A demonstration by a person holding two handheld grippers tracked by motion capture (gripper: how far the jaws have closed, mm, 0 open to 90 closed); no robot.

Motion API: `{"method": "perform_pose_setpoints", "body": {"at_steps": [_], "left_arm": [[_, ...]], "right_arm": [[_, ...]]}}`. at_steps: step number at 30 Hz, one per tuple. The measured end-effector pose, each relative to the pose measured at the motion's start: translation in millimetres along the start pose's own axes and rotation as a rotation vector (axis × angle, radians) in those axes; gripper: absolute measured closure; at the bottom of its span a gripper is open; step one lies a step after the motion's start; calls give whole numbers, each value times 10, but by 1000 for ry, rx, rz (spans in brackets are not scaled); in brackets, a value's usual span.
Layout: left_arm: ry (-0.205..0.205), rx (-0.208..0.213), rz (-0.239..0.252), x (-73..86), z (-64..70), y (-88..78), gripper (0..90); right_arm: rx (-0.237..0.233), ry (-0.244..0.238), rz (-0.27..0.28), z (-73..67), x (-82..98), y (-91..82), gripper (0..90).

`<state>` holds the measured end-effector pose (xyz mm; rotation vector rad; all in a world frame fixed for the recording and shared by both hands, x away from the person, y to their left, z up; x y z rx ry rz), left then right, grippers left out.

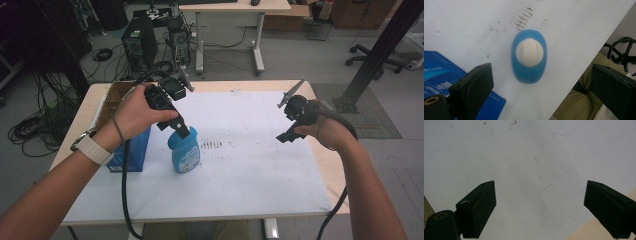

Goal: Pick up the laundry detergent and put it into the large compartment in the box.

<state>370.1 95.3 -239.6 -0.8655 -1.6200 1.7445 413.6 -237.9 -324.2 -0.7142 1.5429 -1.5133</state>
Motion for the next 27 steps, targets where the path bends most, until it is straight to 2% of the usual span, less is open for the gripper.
{"method": "perform_pose_setpoints", "body": {"at_steps": [7, 11, 19, 27], "left_arm": [[-2, 3, -10, -13, -20, 69, 60], [-12, -11, -14, -34, -25, 120, 64], [-4, 4, -16, -83, -11, 217, 65], [-4, -8, -37, -103, -1, 332, 65]], "right_arm": [[-1, 2, -4, -9, -9, 11, 106], [-3, 2, -5, -8, -6, 22, 106], [-5, 2, -6, -15, -6, 36, 106], [-3, 3, -11, -3, 17, 29, 106]]}}
Point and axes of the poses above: each handheld gripper's, and its own axes: y roughly forward along the jaws, x roughly out of its underside, z roughly to its right, the point moved 4 cm from there along y, roughly forward along the jaws, and after that the axes turned 11 degrees about -z, right-handed, at the moved point
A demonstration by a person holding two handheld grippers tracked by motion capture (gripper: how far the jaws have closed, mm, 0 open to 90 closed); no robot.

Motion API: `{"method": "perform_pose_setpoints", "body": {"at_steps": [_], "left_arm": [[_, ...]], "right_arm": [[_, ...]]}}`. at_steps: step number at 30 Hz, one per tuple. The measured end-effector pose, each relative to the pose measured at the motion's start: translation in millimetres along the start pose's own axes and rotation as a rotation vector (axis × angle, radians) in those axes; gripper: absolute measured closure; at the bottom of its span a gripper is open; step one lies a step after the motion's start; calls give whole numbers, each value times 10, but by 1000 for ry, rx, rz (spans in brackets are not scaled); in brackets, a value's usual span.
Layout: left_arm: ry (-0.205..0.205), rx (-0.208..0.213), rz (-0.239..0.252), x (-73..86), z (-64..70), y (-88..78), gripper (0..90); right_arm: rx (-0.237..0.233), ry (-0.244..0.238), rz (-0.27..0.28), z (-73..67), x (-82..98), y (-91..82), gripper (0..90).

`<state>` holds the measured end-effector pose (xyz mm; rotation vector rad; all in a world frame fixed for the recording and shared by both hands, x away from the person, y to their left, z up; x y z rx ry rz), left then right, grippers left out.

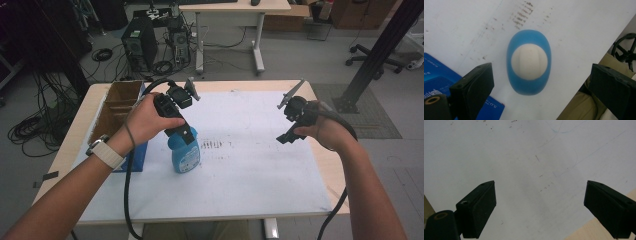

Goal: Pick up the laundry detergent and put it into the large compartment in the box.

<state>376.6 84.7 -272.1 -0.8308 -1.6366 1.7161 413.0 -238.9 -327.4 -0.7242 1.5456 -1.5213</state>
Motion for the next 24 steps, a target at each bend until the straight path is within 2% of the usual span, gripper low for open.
{"method": "perform_pose_setpoints", "body": {"at_steps": [3, 16, 24], "left_arm": [[-12, 2, 0, -17, -12, 39, 65], [-17, -22, -10, -68, -15, 173, 67], [-25, -19, -8, -77, -39, 240, 67]], "right_arm": [[-2, 1, 3, -1, -1, 1, 106], [-4, 1, 2, 3, 19, 14, 106], [-5, 1, 0, 2, 26, 27, 106]]}}
Point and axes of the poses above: each handheld gripper's, and its own axes: y roughly forward along the jaws, x roughly out of its underside, z roughly to its right, the point moved 4 cm from there along y, roughly forward along the jaws, and after that the axes turned 11 degrees about -z, right-handed, at the moved point
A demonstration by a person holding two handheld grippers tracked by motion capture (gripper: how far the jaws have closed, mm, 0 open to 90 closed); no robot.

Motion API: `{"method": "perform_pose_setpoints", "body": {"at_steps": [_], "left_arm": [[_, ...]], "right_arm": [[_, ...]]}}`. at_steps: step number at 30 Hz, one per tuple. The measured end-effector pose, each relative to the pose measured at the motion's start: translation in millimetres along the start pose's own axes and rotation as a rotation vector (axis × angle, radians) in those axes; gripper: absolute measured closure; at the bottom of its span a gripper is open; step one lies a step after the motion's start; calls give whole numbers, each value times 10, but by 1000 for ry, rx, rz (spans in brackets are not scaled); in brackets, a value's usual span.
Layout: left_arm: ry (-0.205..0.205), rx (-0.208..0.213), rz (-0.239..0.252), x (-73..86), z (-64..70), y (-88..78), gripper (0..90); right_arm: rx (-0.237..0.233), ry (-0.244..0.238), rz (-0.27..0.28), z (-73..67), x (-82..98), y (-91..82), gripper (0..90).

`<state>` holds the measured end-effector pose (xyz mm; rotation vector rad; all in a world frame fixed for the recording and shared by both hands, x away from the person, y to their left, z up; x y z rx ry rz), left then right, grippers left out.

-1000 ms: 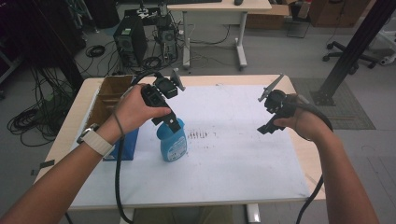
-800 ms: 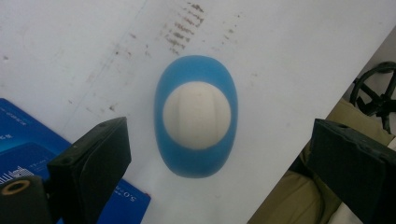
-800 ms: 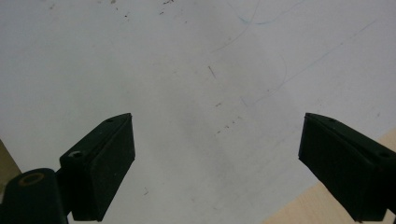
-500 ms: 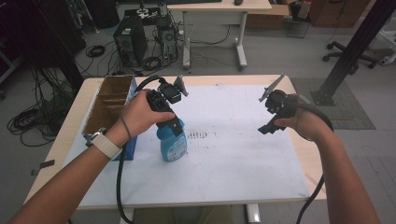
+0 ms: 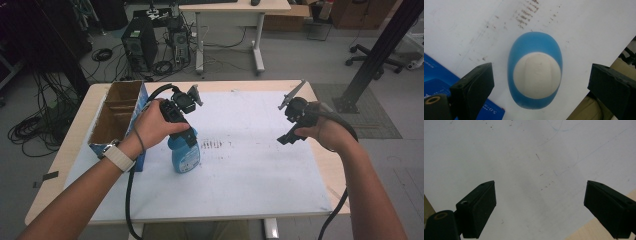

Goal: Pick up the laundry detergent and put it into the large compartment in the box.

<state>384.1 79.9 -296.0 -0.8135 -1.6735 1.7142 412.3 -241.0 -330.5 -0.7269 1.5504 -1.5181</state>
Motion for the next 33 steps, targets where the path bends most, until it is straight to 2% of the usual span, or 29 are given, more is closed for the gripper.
{"method": "perform_pose_setpoints", "body": {"at_steps": [33], "left_arm": [[-4, -9, -12, -63, -39, 311, 74]], "right_arm": [[-10, 8, -4, 1, 30, 64, 106]]}}
Point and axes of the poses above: each handheld gripper's, and its own axes: y roughly forward along the jaws, x roughly out of its underside, z roughly to its right, the point moved 4 cm from there along y, roughly forward along the jaws, and after that the axes turned 11 degrees about -z, right-handed, at the moved point
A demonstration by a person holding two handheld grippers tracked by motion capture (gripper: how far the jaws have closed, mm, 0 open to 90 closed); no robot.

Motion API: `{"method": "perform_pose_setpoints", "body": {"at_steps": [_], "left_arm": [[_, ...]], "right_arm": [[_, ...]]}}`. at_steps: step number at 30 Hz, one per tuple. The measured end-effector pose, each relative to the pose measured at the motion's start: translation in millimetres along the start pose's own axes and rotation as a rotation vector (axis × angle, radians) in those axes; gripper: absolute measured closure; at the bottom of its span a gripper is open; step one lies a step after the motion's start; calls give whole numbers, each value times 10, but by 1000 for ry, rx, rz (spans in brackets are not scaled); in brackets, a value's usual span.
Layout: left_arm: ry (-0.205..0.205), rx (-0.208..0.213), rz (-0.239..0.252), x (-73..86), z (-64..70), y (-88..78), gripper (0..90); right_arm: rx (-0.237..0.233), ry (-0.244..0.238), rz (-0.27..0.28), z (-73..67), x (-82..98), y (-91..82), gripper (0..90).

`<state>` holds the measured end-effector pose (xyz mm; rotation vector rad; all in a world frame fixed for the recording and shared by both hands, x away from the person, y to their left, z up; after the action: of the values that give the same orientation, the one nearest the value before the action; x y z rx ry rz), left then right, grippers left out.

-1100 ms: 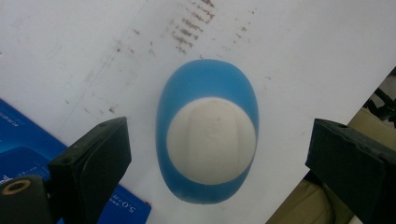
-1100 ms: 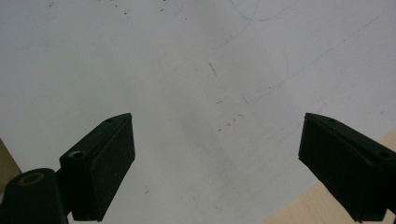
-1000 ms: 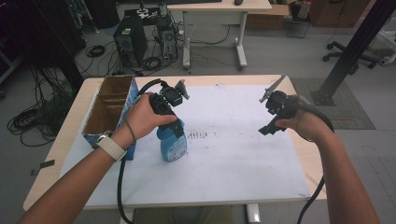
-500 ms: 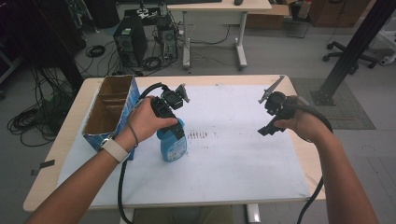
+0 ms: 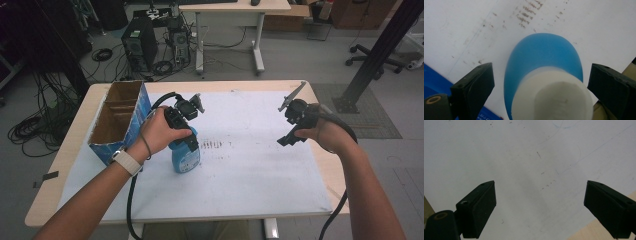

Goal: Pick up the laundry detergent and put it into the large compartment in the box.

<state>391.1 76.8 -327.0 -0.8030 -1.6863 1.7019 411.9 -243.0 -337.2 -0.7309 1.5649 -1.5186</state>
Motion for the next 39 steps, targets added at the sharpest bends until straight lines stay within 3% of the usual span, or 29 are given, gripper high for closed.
{"method": "perform_pose_setpoints", "body": {"at_steps": [39], "left_arm": [[8, 21, -6, 15, -26, 64, 366]], "right_arm": [[-7, 6, -2, 1, 37, 40, 107]]}}
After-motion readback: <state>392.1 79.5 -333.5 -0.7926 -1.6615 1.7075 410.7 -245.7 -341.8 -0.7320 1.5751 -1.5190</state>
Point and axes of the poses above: each handheld gripper's, and its own axes: y roughly forward along the jaws, x roughly out of its underside, z roughly to its right, the point moved 4 cm from there along y, roughly forward along the jaws, and after that the axes turned 11 degrees about -z, right-handed, at the moved point
